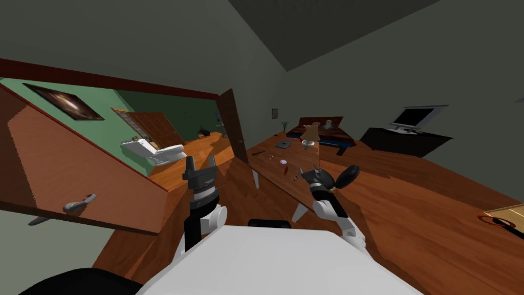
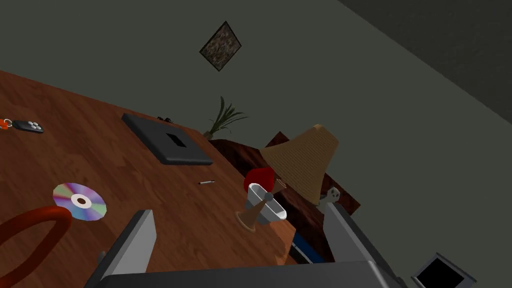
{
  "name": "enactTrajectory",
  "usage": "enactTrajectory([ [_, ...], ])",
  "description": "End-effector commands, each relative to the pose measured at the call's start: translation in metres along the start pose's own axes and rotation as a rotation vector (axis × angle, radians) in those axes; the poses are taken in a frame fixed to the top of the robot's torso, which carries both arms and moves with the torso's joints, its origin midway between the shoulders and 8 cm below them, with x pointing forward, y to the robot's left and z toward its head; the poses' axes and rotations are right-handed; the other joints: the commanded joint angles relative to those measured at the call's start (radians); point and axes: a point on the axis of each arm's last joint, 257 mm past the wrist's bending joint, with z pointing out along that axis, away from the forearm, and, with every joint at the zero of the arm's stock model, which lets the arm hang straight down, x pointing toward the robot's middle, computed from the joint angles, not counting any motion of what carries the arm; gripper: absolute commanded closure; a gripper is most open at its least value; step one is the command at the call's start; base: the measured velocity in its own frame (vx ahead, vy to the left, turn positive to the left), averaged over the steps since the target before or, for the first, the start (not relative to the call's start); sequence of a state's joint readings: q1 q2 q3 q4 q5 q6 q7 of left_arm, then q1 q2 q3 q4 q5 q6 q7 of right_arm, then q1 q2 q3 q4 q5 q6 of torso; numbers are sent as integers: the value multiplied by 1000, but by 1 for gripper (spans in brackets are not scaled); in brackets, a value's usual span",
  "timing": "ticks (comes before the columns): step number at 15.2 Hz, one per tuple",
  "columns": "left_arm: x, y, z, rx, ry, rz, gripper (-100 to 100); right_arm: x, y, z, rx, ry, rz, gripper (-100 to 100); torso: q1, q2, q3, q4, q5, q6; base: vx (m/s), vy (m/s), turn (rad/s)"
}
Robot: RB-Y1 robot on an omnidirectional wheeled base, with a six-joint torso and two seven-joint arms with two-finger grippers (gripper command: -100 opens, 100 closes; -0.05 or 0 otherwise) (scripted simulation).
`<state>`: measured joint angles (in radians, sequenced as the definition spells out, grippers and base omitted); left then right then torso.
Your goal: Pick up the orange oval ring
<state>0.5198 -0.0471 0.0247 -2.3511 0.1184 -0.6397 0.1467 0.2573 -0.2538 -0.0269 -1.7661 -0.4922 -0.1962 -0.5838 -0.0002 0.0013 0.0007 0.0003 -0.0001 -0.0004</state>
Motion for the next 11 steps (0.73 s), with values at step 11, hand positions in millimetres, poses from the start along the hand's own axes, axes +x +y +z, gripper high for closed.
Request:
enactTrajectory([
  [11,0,0,0,0,0,0,0,-90,-34,18,93,-228,400,-100,-2,0,0,0,0,0,-15,-8,184],
])
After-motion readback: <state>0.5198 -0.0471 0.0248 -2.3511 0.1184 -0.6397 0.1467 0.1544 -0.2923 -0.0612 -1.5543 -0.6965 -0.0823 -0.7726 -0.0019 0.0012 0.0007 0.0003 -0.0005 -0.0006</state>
